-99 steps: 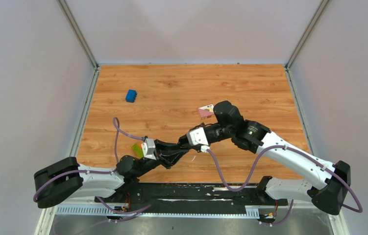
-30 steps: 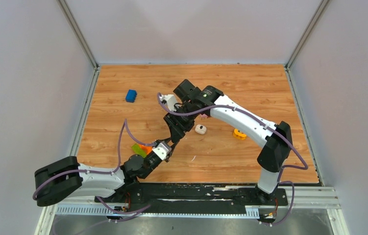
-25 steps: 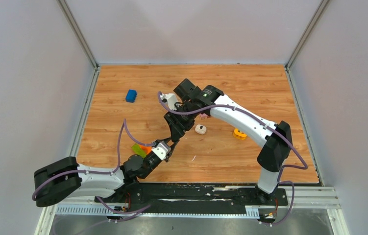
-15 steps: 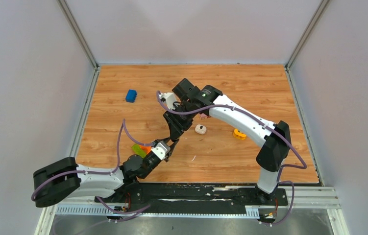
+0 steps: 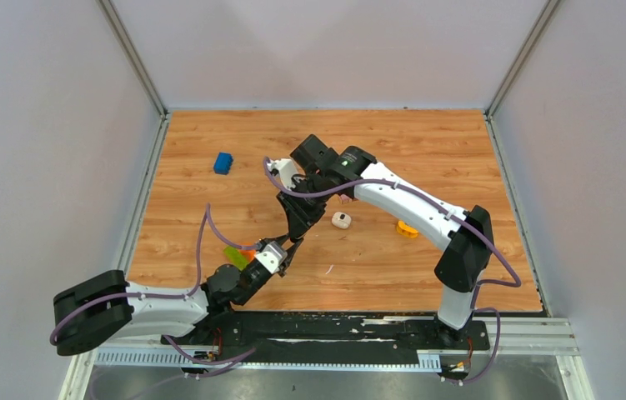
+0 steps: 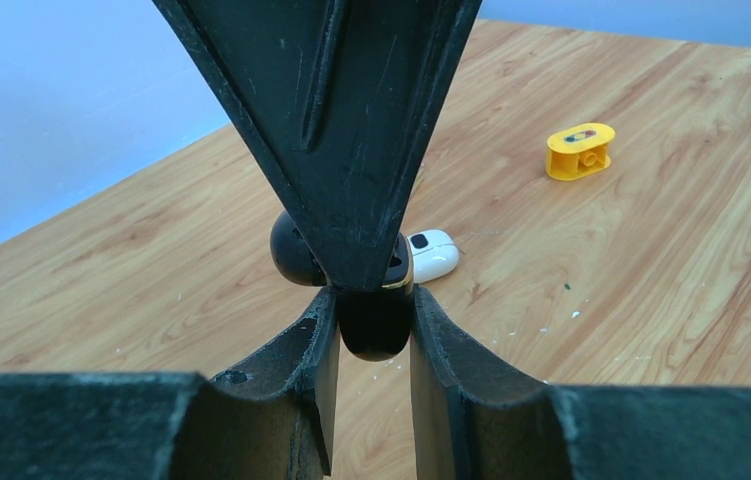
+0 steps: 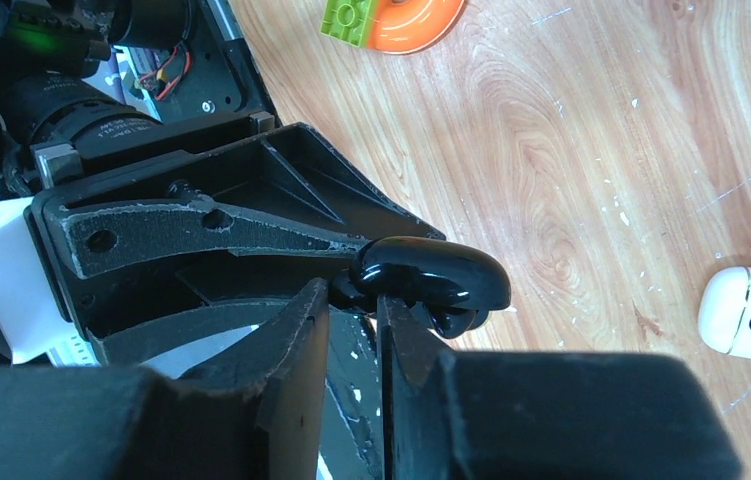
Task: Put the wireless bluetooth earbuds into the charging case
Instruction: Adjust the earbud with the charging case.
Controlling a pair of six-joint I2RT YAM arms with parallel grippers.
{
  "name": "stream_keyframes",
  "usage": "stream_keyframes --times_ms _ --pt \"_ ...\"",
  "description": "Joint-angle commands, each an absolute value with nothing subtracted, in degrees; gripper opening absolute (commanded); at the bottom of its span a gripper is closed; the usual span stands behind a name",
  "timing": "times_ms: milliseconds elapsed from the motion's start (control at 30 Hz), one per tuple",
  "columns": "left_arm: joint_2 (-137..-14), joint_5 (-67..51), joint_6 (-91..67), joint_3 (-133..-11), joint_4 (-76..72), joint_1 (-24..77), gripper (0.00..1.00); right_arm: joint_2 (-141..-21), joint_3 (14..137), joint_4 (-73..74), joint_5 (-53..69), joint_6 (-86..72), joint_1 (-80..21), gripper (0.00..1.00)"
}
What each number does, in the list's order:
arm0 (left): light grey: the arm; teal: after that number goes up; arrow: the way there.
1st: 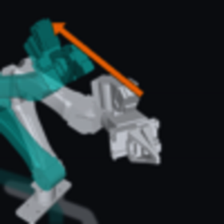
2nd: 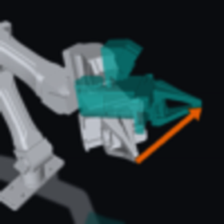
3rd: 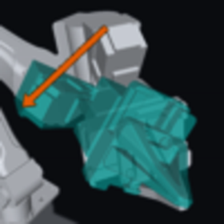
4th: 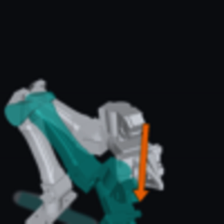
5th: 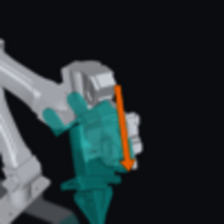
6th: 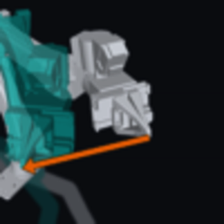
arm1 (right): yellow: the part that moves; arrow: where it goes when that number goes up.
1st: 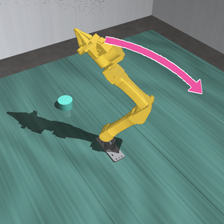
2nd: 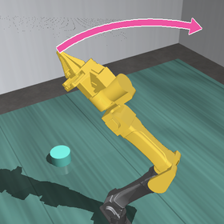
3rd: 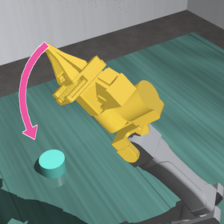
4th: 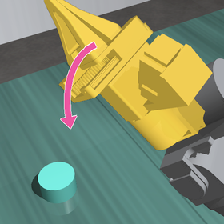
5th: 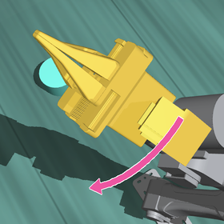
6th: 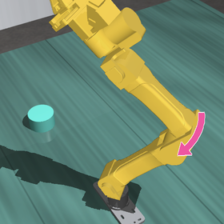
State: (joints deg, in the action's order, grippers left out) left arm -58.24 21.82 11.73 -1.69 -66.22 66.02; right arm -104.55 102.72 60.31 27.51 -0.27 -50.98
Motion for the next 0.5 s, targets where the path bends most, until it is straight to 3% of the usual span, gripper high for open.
stream_keyframes --times_ms 0,300,467 --pt "-57.1 19.3 10.8 -0.6 -72.4 66.3 0.00 -102.4 104.8 59.9 25.7 5.3 -51.2 0.13" --pt "-56.3 10.4 9.2 1.5 -75.8 66.2 0.00 -100.2 103.8 64.8 25.9 26.3 -51.2 0.02" --pt "-56.2 7.6 8.0 1.7 -76.5 65.6 0.00 -100.2 103.5 69.0 25.3 37.5 -51.2 0.03"
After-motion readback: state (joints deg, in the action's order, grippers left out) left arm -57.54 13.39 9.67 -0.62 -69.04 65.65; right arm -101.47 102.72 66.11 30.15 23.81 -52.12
